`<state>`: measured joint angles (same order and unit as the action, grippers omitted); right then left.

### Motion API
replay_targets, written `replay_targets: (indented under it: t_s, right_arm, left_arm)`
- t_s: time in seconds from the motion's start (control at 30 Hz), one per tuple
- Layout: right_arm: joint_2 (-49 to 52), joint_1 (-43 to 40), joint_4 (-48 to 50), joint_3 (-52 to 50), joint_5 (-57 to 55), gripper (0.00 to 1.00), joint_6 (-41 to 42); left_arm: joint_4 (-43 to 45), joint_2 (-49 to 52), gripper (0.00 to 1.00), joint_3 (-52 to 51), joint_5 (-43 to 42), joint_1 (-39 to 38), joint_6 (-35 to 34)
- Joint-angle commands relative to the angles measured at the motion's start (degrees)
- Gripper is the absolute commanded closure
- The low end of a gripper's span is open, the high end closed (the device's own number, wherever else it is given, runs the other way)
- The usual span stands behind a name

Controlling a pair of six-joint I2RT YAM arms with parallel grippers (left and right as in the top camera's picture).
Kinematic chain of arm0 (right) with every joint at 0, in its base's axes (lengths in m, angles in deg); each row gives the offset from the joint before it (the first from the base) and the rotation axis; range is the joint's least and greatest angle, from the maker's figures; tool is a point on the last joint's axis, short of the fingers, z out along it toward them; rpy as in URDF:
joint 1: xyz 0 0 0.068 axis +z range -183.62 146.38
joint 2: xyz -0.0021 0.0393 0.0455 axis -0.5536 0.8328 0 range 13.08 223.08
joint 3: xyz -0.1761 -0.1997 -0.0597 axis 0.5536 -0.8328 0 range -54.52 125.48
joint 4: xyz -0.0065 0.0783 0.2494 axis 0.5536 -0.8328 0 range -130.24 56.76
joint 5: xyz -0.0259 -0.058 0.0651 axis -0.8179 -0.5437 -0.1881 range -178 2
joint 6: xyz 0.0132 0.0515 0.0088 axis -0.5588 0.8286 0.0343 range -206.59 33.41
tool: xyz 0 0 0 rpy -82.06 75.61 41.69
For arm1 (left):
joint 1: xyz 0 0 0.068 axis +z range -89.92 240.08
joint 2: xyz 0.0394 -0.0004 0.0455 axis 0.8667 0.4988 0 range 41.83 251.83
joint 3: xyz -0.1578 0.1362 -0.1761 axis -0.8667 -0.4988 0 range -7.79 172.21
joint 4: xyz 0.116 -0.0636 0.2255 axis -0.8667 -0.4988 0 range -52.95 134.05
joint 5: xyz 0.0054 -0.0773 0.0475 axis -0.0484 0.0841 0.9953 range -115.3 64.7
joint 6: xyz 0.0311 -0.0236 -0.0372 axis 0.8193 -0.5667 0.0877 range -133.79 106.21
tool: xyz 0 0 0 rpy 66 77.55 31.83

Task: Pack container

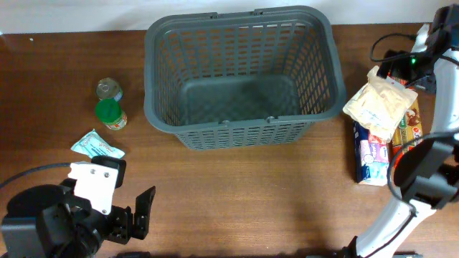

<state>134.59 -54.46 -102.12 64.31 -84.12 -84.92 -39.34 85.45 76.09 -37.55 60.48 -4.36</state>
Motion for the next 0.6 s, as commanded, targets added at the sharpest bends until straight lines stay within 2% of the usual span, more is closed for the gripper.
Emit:
replay_targets:
  t_s: [0.0, 0.57]
  right_arm:
    - [3.63, -1.73, 2.14, 0.04, 5.6, 0.01, -0.5]
    - [14.51, 1.46, 3.5, 0.0, 8.39, 0.01, -2.95]
  left_arm:
    - [-0.07, 0.13, 0.01, -0.04, -0.83, 0.13, 0.35]
    - [-0.07, 0.13, 0.01, -0.04, -0.83, 0.13, 0.35]
